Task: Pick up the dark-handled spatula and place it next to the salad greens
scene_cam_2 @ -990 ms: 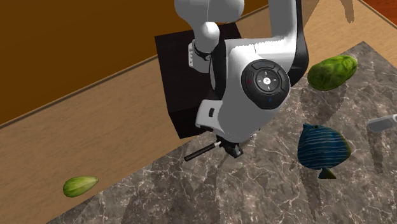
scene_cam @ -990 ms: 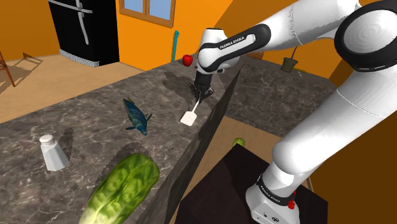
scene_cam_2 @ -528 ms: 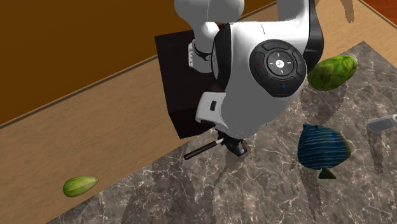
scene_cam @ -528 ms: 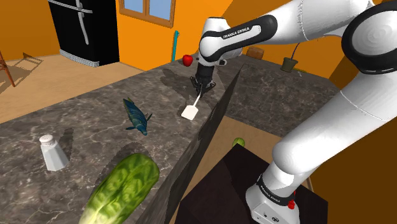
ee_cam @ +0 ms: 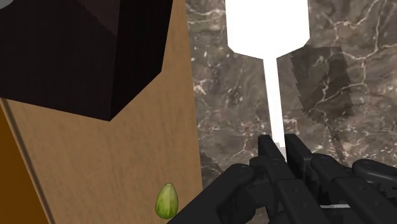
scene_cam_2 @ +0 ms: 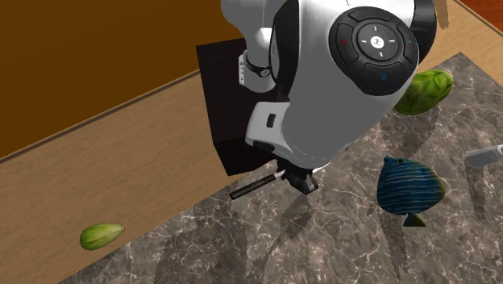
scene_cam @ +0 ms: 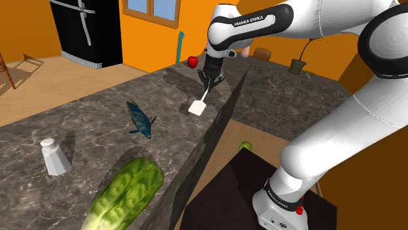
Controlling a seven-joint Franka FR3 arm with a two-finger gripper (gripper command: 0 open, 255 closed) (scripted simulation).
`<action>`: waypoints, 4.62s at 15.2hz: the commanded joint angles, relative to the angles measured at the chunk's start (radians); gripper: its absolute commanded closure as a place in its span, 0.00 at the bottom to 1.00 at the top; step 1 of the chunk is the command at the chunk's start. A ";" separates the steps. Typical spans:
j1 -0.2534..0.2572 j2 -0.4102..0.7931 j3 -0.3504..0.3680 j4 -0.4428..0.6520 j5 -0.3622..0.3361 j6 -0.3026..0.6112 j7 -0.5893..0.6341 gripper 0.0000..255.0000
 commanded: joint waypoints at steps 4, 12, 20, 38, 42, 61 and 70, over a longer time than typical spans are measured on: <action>0.000 -0.015 -0.002 0.051 0.003 -0.066 -0.005 1.00; 0.029 -0.074 0.034 0.056 0.024 -0.131 0.050 1.00; 0.112 -0.175 0.150 -0.019 0.087 -0.156 0.215 1.00; 0.257 -0.153 0.482 0.076 0.193 -0.206 0.655 1.00; 0.268 -0.091 0.576 0.144 0.180 -0.211 0.772 1.00; 0.699 0.676 0.828 0.779 -0.390 -0.402 1.517 1.00; 1.035 0.933 0.722 1.149 -0.543 -0.529 1.601 1.00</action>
